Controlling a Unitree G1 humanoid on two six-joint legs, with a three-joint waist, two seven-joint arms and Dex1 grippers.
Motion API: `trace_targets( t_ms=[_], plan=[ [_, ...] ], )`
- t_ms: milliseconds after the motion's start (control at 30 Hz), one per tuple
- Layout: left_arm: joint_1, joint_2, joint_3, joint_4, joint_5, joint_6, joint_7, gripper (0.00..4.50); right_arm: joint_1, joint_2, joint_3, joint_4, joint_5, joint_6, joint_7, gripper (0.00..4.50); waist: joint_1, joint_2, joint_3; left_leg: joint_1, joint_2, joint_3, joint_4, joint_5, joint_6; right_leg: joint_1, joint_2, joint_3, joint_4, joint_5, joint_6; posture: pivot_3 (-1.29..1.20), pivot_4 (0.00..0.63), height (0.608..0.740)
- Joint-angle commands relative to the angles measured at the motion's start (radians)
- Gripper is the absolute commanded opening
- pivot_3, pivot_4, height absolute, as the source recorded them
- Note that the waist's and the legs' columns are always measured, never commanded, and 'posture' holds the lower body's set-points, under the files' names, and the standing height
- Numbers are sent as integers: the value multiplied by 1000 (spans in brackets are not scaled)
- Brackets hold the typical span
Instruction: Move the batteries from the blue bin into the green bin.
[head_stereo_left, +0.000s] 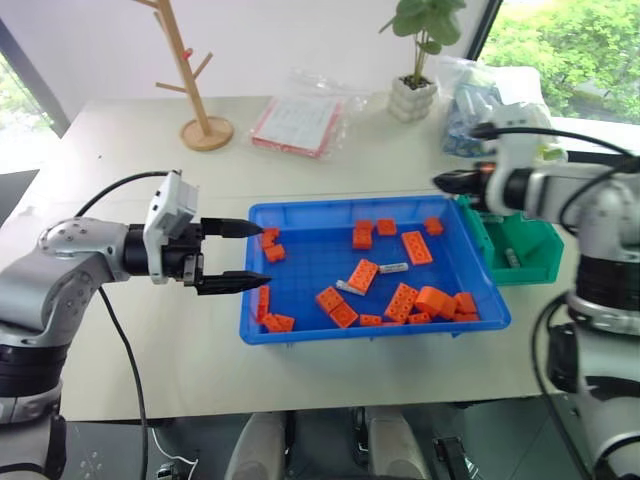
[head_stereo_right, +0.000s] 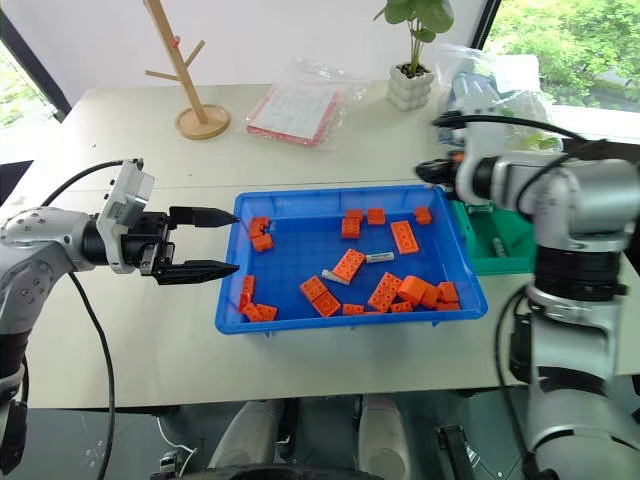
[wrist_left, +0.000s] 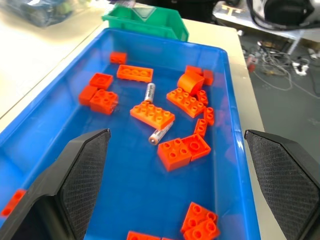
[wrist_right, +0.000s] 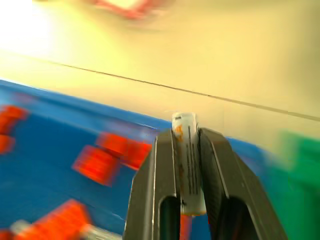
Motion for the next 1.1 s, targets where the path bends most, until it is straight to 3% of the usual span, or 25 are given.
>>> trace_targets(
  t_ms=[33,200,333,467,500,800,967,1100],
  plan=[
    [-27,0,-2,3,5,-22,-18,4500,92,-101,-64,-8,-7,-30,36,67,-2,0,0,0,0,0,0,0,0,0,0,0,0,0,0,0,150,692],
    [-62,-10,-23,30,18,-27,-34,4500,228,-145,-117,-23,-10,-68,41,67,-7,0,0,1,2,3,1,0,0,-1,0,1,0,0,0,0,150,692],
    [-81,-18,-36,39,22,-27,-38,4500,287,-146,-118,-25,-23,-127,35,1947,0,0,0,1,2,3,2,0,0,0,0,1,0,0,0,0,150,692],
    [-87,-22,-38,38,25,-24,-39,4500,297,-183,-94,-21,-37,-196,58,4154,0,0,0,1,1,3,2,0,0,0,0,2,0,0,0,0,150,692],
    [-88,-23,-37,39,26,-24,-41,4500,282,-190,-89,-25,-32,-206,71,4424,0,0,0,1,1,3,2,0,0,0,0,2,0,0,0,0,150,692],
    [-92,-25,-29,35,31,-20,-35,4500,124,-181,50,-182,124,-323,355,4424,-2,0,0,1,3,-2,1,0,0,-1,2,1,0,0,0,0,150,692],
    [-108,-29,-30,37,33,-18,-28,4500,81,-212,316,-119,-21,-692,666,4424,0,0,1,0,1,-1,3,0,0,1,0,1,-2,0,-1,0,150,692],
    [-107,-32,-25,24,27,-10,-12,4500,-30,-168,502,52,-189,-951,830,4424,-3,0,1,1,1,-1,3,0,0,1,-1,1,-1,0,0,0,150,692]
  ],
)
